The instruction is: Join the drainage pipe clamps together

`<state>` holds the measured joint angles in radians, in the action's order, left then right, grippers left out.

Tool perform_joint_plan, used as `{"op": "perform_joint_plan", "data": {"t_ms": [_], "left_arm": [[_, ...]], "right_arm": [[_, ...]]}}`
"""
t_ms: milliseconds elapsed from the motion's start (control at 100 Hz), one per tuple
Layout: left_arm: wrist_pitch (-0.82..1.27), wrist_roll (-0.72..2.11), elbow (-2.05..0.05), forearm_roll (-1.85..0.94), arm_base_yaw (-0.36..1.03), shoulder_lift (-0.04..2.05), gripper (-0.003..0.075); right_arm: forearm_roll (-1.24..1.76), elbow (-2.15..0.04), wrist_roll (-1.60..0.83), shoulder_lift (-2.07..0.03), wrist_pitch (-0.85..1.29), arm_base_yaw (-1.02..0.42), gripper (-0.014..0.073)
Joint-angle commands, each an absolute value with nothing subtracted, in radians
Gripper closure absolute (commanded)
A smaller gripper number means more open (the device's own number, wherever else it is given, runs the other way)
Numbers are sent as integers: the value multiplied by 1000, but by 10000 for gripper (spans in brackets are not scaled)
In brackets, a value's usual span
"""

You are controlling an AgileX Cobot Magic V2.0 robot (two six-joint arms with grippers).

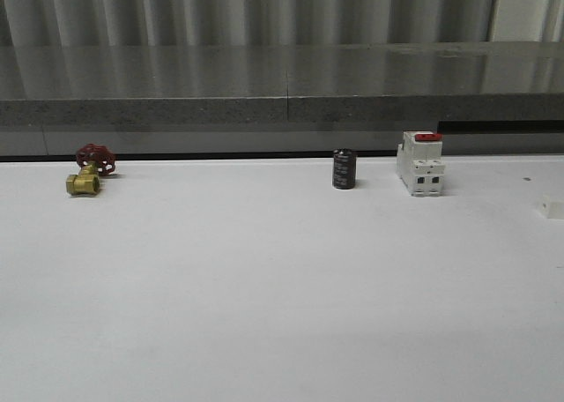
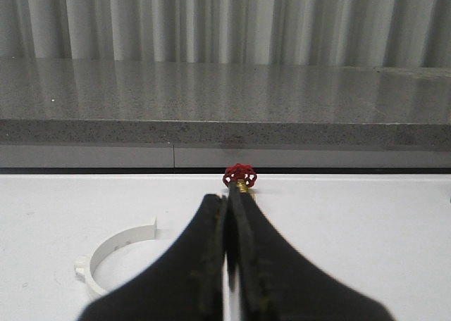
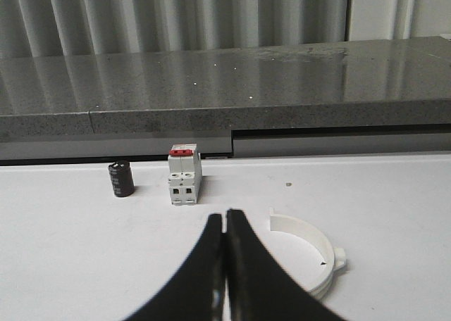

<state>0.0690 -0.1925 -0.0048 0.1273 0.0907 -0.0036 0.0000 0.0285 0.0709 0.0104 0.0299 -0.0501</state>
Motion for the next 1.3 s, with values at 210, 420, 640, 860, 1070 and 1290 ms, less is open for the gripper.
{"op": "perform_joint_plan", "data": {"t_ms": [210, 420, 640, 860, 1070, 1290], "left_arm": [[-19, -194, 43, 127, 88, -33, 741], [-21, -194, 0, 98, 88, -31, 741], [104, -194, -206, 78, 88, 89, 741], [406, -194, -485, 78, 88, 362, 741], [557, -194, -663, 78, 88, 598, 741], [550, -194, -677, 78, 88, 732, 741]], "right_arm": [[0, 9, 69, 30, -53, -42, 659], [0, 9, 69, 30, -53, -42, 659], [0, 9, 69, 30, -53, -42, 659], [0, 9, 69, 30, -53, -42, 659], [0, 9, 69, 30, -53, -42, 659], [0, 9, 69, 30, -53, -42, 659]]}}
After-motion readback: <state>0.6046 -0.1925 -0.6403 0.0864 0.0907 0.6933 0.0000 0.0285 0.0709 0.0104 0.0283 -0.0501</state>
